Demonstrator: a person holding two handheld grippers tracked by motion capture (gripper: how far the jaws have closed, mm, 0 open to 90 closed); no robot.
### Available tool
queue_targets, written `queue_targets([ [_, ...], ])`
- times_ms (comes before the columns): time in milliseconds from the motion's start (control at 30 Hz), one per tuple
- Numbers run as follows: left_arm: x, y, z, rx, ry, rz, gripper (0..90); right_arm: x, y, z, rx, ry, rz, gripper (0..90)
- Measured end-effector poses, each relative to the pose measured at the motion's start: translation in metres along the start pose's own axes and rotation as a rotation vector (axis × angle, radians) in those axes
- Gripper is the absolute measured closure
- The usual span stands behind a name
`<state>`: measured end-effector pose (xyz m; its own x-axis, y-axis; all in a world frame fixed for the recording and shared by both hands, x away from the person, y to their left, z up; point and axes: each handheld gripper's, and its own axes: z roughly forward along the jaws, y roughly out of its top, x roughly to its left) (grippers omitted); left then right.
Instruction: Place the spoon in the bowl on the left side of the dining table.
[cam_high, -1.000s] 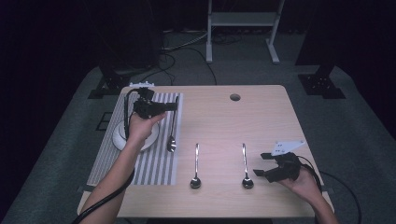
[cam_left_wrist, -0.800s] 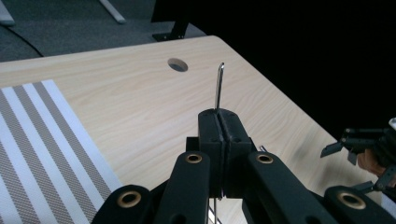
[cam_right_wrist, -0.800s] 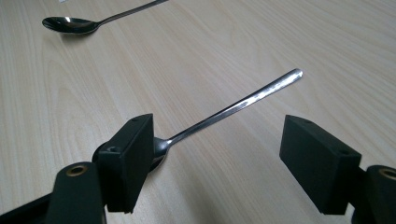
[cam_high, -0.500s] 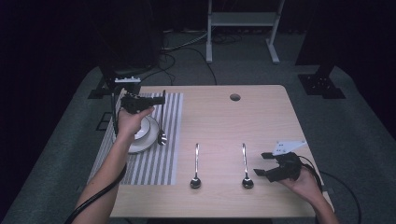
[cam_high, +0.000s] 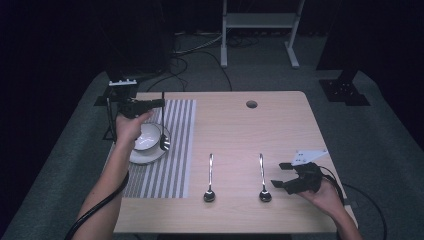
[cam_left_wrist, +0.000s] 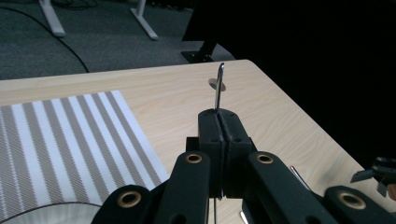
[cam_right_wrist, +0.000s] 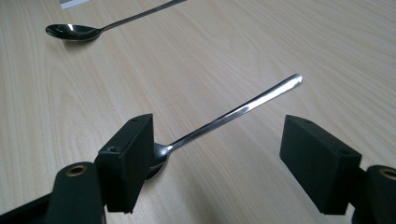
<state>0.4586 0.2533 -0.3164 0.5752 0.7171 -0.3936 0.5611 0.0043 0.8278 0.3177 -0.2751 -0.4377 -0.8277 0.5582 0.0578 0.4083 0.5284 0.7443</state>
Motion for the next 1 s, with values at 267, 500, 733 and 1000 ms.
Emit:
queue_targets([
  [267,0.016,-0.001,-0.011,-0.033,0.042,-0.035,89.4,-0.001,-0.001,0.000,-0.001,-0.003,0.000,25.0],
  [500,0.031,-0.002,-0.020,-0.041,0.090,-0.055,89.4,0.000,0.000,0.002,0.013,-0.004,-0.007,25.0],
  [733,0.041,-0.002,-0.026,-0.056,0.121,-0.069,89.4,-0.001,0.000,0.001,0.009,-0.003,-0.006,25.0],
  [1000,0.048,-0.004,-0.028,-0.073,0.143,-0.081,89.4,-0.001,-0.001,0.000,0.003,-0.001,-0.002,25.0],
])
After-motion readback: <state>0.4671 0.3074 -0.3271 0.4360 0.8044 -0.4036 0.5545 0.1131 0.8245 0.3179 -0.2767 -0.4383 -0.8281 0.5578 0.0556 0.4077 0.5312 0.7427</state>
